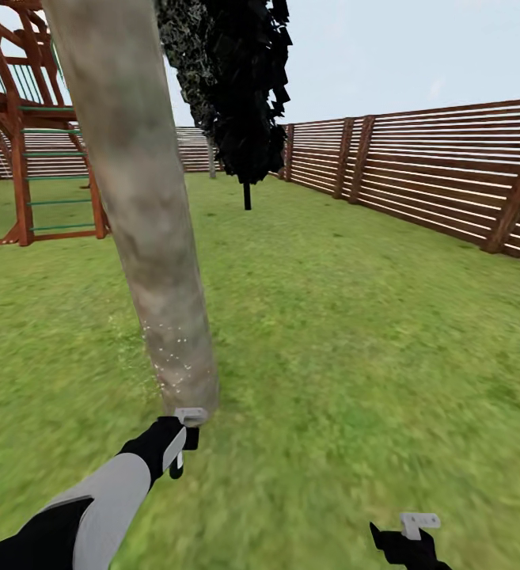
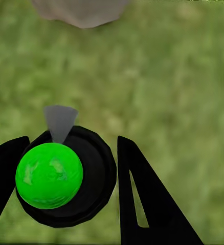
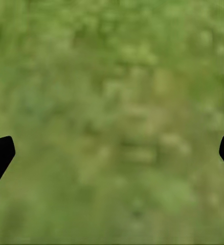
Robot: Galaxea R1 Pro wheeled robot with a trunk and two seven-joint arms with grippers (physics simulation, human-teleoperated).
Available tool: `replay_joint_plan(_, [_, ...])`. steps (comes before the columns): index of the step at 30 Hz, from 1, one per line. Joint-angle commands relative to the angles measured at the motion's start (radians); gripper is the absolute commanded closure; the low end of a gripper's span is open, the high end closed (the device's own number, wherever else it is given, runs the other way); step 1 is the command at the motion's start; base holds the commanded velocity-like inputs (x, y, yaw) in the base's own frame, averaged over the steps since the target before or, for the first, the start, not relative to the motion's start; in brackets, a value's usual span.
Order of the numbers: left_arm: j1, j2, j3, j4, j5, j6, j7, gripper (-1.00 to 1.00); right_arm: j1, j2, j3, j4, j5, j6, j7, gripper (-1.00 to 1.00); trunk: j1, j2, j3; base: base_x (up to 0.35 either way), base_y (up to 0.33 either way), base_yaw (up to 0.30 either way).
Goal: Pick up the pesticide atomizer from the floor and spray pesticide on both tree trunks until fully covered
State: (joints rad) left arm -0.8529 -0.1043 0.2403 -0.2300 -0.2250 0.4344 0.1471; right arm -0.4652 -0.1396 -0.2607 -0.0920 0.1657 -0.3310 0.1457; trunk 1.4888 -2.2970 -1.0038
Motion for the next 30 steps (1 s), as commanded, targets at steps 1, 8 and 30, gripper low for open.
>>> replay_joint_plan(1, [0.0, 0.0, -0.001, 0.0, 0.0, 0.001, 0.0, 1.0, 0.0, 0.0, 0.0, 0.0, 0.0, 0.0, 0.0, -1.0, 0.0, 0.0, 0.0, 0.136, -0.266, 0.263])
replay_joint_plan(8, [0.0, -0.002, -0.003, 0.001, 0.001, 0.001, 0.0, 1.0, -0.001, 0.002, 0.0, 0.0, 0.001, 0.001, 0.0, -1.0, 0.0, 0.0, 0.0, 0.101, -0.269, 0.27])
replay_joint_plan(30, [0.0, 0.0, -0.003, 0.0, 0.001, 0.001, 0.0, 1.0, -0.001, 0.002, 0.001, 0.0, 0.001, 0.001, 0.0, -1.0, 0.0, 0.0, 0.0, 0.089, -0.131, 0.195])
